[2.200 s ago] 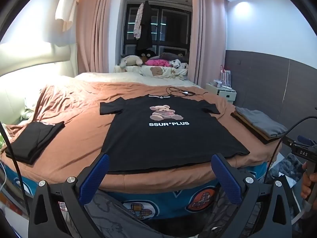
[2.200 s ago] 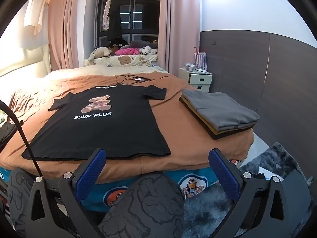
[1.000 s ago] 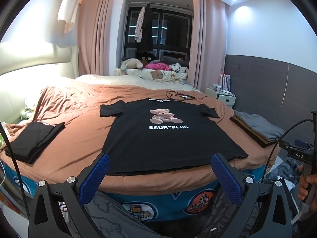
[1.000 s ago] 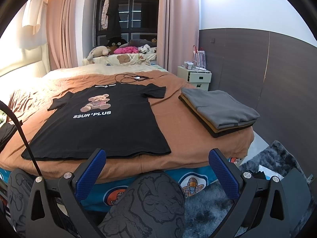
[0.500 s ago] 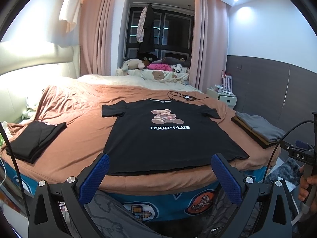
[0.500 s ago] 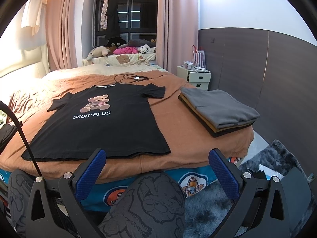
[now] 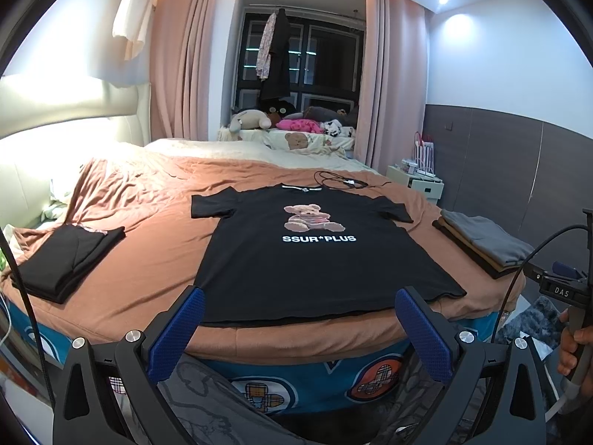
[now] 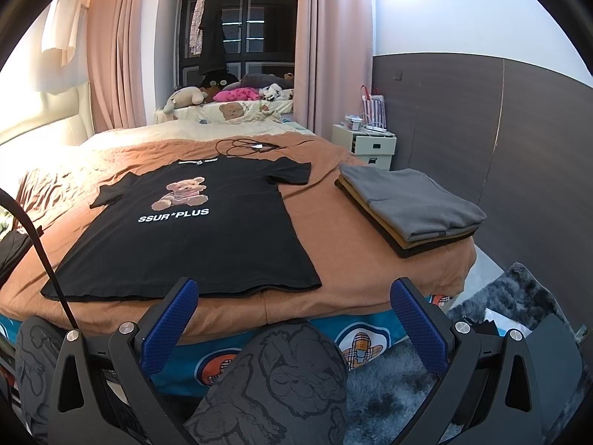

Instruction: Fold small clothes

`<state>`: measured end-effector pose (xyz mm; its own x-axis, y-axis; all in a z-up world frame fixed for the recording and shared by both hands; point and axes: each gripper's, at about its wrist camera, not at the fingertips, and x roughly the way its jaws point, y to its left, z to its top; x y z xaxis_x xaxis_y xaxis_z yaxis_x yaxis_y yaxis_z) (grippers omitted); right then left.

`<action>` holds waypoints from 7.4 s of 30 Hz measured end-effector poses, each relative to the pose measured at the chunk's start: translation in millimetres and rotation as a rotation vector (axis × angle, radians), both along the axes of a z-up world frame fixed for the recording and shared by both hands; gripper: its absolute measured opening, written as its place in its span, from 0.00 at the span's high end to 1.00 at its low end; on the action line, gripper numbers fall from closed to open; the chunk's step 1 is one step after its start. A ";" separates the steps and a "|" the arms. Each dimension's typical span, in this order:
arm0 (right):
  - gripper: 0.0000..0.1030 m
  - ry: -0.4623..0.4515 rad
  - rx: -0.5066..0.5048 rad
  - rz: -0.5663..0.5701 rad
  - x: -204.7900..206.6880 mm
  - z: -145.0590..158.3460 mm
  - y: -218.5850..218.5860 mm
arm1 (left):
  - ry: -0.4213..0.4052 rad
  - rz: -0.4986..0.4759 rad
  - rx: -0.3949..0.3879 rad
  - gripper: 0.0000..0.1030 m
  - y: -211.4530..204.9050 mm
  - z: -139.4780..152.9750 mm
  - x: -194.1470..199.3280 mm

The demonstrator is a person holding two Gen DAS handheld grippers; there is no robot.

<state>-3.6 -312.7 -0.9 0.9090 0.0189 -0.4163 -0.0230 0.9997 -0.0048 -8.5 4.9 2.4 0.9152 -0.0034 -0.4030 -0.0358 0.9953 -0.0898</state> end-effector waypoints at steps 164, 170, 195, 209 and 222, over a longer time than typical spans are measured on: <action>0.86 0.575 0.232 0.528 684.9 -117.3 406.1 | 0.600 0.262 -0.362 0.66 383.3 -176.0 607.0; 0.94 0.621 0.311 0.522 702.4 -132.2 419.3 | 0.574 0.261 -0.356 0.95 382.0 -166.0 608.6; 0.96 0.757 0.513 0.594 736.5 -168.1 441.6 | 0.425 0.084 -0.355 0.96 324.5 -70.0 612.5; 0.52 0.656 0.508 0.513 723.3 -148.0 352.8 | 0.446 -0.059 -0.320 0.96 239.3 -55.1 622.3; 0.39 0.639 0.480 0.444 710.4 -148.3 306.1 | 0.571 -0.158 -0.340 0.50 179.9 -83.2 623.1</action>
